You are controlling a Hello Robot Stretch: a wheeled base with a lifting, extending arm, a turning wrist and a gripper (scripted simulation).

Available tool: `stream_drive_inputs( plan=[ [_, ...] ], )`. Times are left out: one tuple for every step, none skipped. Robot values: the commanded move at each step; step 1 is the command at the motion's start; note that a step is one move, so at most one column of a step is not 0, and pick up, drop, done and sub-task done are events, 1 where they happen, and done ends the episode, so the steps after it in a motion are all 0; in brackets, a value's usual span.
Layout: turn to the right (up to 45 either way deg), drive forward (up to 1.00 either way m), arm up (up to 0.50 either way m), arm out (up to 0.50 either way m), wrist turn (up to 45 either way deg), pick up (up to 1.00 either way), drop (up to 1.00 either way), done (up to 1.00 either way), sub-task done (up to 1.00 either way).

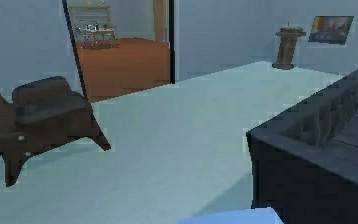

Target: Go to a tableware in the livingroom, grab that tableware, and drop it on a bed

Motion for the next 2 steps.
stream_drive_inputs(
  plan=[
    [-9.0, 0.00, 0.00, 0.00, 0.0, 0.00, 0.00, 0.00, 0.00],
    [0.0, 0.90, 0.00, 0.00, 0.0, 0.00, 0.00, 0.00, 0.00]
  ],
)
